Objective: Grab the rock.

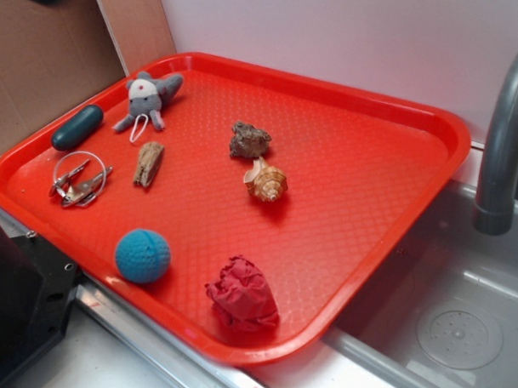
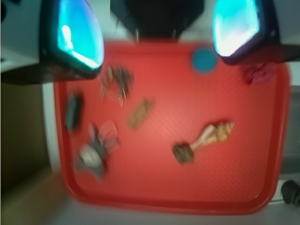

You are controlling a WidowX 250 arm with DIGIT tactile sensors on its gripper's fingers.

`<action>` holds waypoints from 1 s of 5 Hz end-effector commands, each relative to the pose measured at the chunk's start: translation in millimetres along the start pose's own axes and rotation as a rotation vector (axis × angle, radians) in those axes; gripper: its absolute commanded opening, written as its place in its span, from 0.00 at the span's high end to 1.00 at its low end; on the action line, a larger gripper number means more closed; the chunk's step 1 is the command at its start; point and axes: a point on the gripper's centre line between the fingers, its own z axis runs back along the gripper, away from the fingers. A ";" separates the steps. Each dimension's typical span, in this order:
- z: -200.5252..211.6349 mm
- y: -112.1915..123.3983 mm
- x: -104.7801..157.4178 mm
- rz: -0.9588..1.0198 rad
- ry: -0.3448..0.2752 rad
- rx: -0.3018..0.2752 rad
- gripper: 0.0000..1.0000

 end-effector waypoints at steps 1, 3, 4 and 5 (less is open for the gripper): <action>-62.6 -8.1 29.7 -0.208 -0.044 -0.029 0.00; -62.6 -8.1 29.7 -0.208 -0.044 -0.029 0.00; -114.8 22.8 51.8 -0.236 -0.022 -0.028 0.00; -139.6 15.8 61.2 -0.316 -0.023 -0.028 0.00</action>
